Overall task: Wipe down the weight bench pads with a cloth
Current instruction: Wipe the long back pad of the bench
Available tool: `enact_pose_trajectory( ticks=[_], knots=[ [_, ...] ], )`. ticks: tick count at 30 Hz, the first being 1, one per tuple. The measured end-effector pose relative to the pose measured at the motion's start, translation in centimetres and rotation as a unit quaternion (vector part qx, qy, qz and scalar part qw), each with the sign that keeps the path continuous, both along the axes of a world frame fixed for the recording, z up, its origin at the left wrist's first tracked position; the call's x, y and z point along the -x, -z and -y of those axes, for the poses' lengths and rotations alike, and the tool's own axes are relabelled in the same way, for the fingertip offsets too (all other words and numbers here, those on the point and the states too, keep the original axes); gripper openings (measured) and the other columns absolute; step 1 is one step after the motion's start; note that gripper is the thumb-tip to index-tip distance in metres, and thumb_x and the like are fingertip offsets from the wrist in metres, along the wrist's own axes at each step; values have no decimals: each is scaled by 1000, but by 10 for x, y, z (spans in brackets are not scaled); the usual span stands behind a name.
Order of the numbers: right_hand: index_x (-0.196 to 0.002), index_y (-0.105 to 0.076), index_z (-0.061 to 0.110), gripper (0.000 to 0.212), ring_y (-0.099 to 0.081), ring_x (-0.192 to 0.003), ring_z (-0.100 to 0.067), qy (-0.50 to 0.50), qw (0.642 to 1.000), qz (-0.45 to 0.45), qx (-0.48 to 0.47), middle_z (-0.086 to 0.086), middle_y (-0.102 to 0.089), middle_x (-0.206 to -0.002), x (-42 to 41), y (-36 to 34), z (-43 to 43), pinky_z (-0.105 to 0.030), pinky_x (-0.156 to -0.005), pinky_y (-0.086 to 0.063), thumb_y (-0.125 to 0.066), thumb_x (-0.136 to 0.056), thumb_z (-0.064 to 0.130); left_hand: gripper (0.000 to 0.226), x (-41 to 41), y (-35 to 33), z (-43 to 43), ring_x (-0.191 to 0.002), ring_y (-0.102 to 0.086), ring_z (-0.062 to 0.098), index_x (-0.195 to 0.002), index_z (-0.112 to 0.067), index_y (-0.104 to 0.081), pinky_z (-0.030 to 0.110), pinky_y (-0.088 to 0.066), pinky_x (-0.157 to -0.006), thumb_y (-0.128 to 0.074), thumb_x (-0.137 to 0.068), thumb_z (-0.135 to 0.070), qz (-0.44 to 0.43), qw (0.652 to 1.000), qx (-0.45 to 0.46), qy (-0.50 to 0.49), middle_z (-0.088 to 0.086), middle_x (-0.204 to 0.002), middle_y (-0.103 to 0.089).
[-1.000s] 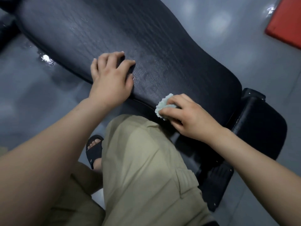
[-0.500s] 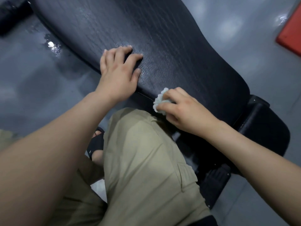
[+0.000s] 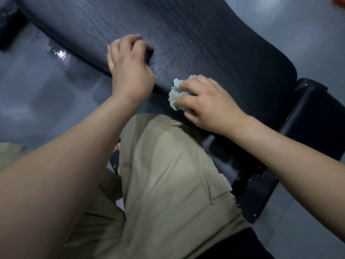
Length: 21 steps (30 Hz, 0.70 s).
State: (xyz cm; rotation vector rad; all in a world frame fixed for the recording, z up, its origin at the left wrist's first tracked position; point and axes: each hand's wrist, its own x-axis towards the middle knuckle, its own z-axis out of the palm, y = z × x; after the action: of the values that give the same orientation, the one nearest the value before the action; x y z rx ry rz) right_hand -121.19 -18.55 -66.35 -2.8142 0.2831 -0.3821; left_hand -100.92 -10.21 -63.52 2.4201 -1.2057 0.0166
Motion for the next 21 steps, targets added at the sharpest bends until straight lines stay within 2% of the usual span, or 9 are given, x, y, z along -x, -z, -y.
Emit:
enact_pose_trajectory(
  ticks=[6,12,15,21],
  knots=[
    [-99,-73,23,20,-56,-105,-30,33,999,0,-19,-3,-63,-116,46,14,-8,-39,-83,-42,-57,-87,23,49,50,11,19,-133,-41,31,-115,-18,-65,57,-25,-115,-42,-74,-2,23,997,-21,71,3,-136,-54],
    [-104,-73,23,22,-58,-111,-30,66,997,-21,-39,-2,-62,-122,102,26,-18,-43,-90,-44,-65,-84,23,41,93,23,42,-132,-42,31,-113,-20,-66,56,-25,-115,-48,-79,-6,52,985,-41,161,3,-134,-55],
    [-106,-74,23,21,-58,-111,-29,78,996,-15,-48,-2,-63,-122,129,31,-18,-42,-92,-43,-61,-89,24,41,112,28,53,-130,-42,30,-113,-19,-66,51,-26,-115,-48,-79,-8,66,977,-45,197,3,-133,-55],
    [-106,-75,22,17,-56,-113,-27,95,993,-15,-66,-3,-64,-123,175,40,-20,-42,-92,-45,-64,-93,22,42,132,36,66,-127,-45,28,-113,-22,-61,50,-25,-116,-42,-77,-13,118,975,-72,174,0,-129,-55]
  ],
)
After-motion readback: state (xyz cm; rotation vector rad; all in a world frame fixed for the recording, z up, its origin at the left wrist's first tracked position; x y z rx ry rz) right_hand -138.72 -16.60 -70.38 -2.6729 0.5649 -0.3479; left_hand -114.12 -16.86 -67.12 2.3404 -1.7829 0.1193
